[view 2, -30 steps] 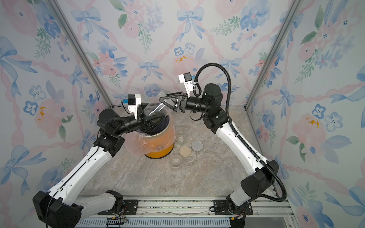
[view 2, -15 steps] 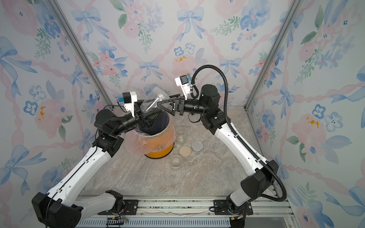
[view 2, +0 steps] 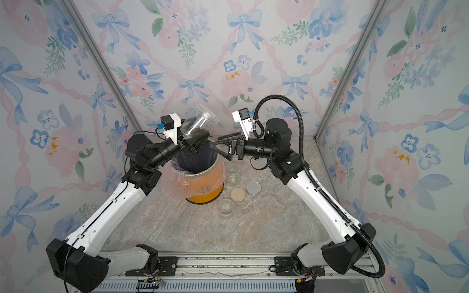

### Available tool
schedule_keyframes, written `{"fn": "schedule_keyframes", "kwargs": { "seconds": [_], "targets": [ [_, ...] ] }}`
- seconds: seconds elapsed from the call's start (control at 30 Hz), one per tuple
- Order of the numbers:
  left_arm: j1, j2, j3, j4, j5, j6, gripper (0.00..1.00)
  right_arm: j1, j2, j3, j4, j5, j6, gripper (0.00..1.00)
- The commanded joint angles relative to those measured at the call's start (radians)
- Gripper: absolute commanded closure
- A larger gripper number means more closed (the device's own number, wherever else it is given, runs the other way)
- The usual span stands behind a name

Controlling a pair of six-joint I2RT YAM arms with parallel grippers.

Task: Empty moldy tea leaves from jars
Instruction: Unscrew the lid from the jar.

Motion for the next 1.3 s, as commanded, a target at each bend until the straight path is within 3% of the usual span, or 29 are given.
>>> {"fn": "schedule_keyframes", "kwargs": {
  "seconds": [0.0, 0.17, 0.5, 0.8, 0.9, 1.1, 1.27],
  "targets": [
    [-0.004, 0.003, 0.037, 0.023, -0.077, 0.174, 0.61, 0.009, -0.052, -0.010, -0.112, 0.161, 0.001, 0.04],
    [-0.036, -0.006, 0.011, 0.034, -0.156, 0.367, 0.62, -0.038, -0.077, -0.013, -0.177, 0.313, 0.153, 0.03],
    [-0.215, -0.058, -0.100, 0.049, -0.362, 0.849, 0.63, -0.112, -0.028, 0.067, -0.199, 0.388, 0.384, 0.04],
    [-0.287, -0.069, -0.115, 0.059, -0.467, 1.049, 0.63, -0.081, 0.026, 0.111, -0.167, 0.422, 0.506, 0.03],
    [-0.319, -0.064, -0.122, 0.061, -0.499, 1.114, 0.63, -0.061, 0.033, 0.079, -0.073, 0.421, 0.570, 0.03],
    [-0.334, -0.058, -0.127, 0.061, -0.521, 1.118, 0.63, -0.046, 0.032, 0.014, 0.091, 0.423, 0.667, 0.03],
    [-0.334, -0.055, -0.120, 0.061, -0.522, 1.110, 0.64, -0.033, 0.040, 0.013, 0.102, 0.410, 0.667, 0.03]
  ]
}}
